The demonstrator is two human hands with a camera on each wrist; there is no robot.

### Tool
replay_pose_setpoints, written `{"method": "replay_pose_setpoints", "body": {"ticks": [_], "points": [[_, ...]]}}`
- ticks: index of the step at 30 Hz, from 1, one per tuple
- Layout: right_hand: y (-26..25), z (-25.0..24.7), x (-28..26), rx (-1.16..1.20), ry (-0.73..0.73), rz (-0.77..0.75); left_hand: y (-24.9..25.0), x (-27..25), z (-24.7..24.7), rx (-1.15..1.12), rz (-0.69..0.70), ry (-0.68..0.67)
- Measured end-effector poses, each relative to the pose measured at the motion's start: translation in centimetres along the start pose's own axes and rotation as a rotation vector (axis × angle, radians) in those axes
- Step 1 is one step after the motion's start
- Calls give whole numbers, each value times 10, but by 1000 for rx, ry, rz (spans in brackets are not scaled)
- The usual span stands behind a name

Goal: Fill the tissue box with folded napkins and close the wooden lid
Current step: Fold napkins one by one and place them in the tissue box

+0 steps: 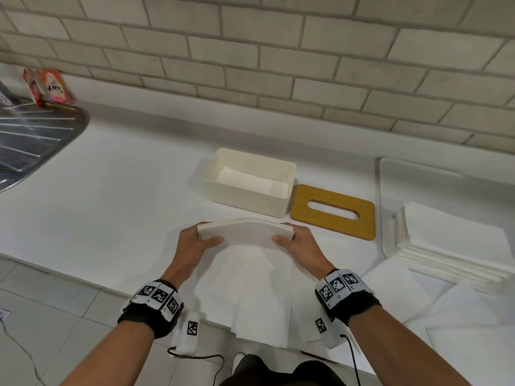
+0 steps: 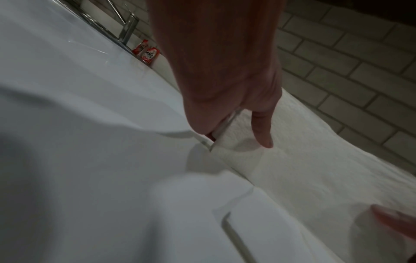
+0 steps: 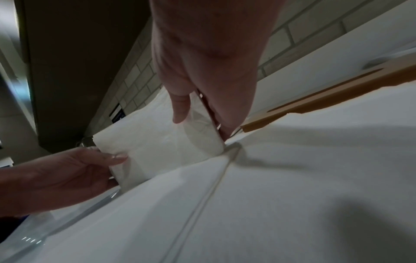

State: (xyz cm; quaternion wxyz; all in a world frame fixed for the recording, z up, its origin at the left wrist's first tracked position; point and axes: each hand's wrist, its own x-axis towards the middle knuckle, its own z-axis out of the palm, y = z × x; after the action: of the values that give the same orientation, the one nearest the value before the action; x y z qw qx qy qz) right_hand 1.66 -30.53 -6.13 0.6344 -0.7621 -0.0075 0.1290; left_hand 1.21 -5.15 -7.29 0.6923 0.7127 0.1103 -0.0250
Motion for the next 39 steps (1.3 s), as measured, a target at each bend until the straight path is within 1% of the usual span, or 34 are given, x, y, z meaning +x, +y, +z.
{"method": "replay_pose_setpoints", "body": {"ticks": [5,8,10,12,14,17,20,23,26,28,31,33,36,39], "points": [[-2,6,0,34,23,-27,6,1,2,-5,13,14],[-1,7,-3,4,16,-7,5,-2,5,15,-19,10],[-2,6,-6,-9,37,-2,8,-4,8,26,-18,1],[-10,-1,-11,-2,65,-13,19,-5,13,24,2,-8],[-24,-18,-19,4,96,-20,37,-3,28,11,16,-36],[-48,-65,-34,-4,192,-39,71,2,70,-6,45,-96],[-64,-128,-54,-60,335,-92,105,2,133,-2,77,-178],[-68,-196,-79,-81,501,-102,129,-1,207,-24,40,-264],[-64,-257,-103,-94,658,-106,143,-10,281,-3,-9,-345],[-58,-290,-116,-117,733,-82,145,-16,326,8,-75,-398],[-44,-330,-124,-176,791,-10,140,-19,376,-2,-183,-450],[-33,-348,-124,-171,800,38,133,-18,399,37,-212,-449],[-19,-363,-121,-138,812,101,126,-17,421,105,-247,-399],[-11,-369,-119,-114,798,161,120,-15,433,141,-303,-342]]}}
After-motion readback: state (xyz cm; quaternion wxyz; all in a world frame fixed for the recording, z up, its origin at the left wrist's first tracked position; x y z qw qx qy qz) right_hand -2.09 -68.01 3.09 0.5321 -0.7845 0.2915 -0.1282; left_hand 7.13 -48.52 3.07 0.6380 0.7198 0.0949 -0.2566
